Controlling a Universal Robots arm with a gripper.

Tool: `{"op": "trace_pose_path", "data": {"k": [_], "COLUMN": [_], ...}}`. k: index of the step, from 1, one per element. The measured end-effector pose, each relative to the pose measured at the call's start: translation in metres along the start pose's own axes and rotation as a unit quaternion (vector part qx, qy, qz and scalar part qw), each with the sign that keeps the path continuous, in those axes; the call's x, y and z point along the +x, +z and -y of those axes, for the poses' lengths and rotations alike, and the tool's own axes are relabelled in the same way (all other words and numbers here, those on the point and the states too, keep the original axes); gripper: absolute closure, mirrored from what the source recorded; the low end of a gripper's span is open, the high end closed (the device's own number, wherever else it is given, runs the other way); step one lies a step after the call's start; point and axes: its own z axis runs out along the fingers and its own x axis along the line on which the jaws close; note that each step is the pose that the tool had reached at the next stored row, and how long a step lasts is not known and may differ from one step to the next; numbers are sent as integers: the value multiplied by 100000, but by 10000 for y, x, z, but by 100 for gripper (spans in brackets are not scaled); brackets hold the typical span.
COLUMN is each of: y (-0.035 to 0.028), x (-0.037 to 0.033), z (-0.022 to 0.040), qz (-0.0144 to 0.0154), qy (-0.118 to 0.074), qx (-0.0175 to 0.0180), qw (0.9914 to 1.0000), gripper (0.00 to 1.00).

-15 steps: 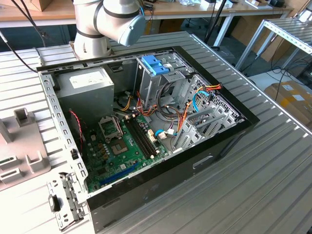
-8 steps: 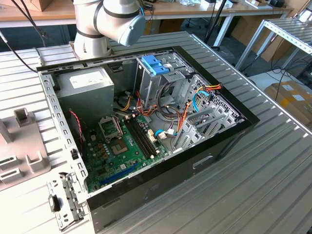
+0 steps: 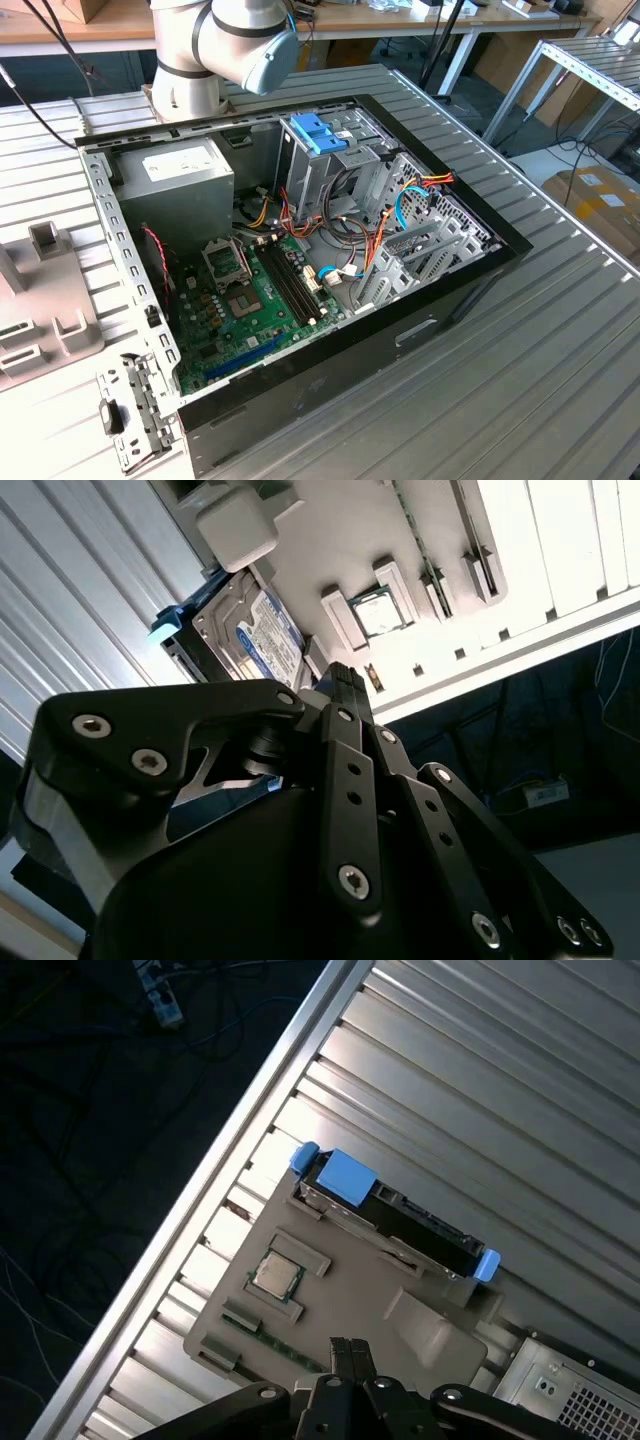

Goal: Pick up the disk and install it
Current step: 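Pick up the disk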

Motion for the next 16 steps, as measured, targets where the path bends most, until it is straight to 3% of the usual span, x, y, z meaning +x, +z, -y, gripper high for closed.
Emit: {"op": "trace_pose_path", "data": {"k": [10,16], "y": [0,0], "x": [0,0], "z": [0,0], "qz": [-142,-271], "qy": [-3242,-6097], "qx": [-80,-151], "qw": [99947,99814], "gripper": [89,89]}}
